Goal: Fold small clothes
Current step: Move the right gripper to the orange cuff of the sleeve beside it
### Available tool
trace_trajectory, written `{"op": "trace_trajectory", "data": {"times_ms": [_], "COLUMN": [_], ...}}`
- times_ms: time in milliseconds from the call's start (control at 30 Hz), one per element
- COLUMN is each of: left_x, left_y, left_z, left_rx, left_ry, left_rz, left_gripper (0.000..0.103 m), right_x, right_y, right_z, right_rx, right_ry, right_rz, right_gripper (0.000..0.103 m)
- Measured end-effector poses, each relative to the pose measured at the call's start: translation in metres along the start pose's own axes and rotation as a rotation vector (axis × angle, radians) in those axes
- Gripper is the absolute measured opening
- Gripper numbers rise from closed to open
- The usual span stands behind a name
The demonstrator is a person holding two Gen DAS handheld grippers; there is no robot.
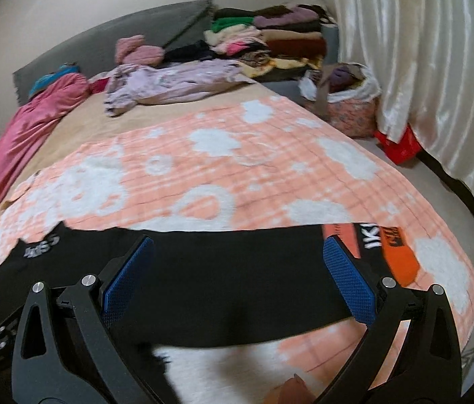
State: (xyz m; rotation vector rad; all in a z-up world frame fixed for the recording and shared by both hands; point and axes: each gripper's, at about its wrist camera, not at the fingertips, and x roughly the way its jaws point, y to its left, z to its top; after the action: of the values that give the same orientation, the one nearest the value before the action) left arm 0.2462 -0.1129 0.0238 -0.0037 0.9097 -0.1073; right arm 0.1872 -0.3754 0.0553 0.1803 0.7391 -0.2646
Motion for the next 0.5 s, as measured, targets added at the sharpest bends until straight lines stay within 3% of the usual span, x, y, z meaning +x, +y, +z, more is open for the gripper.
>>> {"op": "trace_trajectory", "data": {"times_ms": [500], "left_x": [0.036], "left_y": [-0.027], "left_z": [-0.009], "left_rx": [0.08], "left_ry": [0.032], "left_rz": [-0.026], "left_gripper": [0.099], "right_x": [0.027], "right_y": [-0.113], "right_z": [-0.012], "right_rx": [0.212], "right_ry": [0.041], "right_rz": [-0.195], "right_gripper": [0.095]}}
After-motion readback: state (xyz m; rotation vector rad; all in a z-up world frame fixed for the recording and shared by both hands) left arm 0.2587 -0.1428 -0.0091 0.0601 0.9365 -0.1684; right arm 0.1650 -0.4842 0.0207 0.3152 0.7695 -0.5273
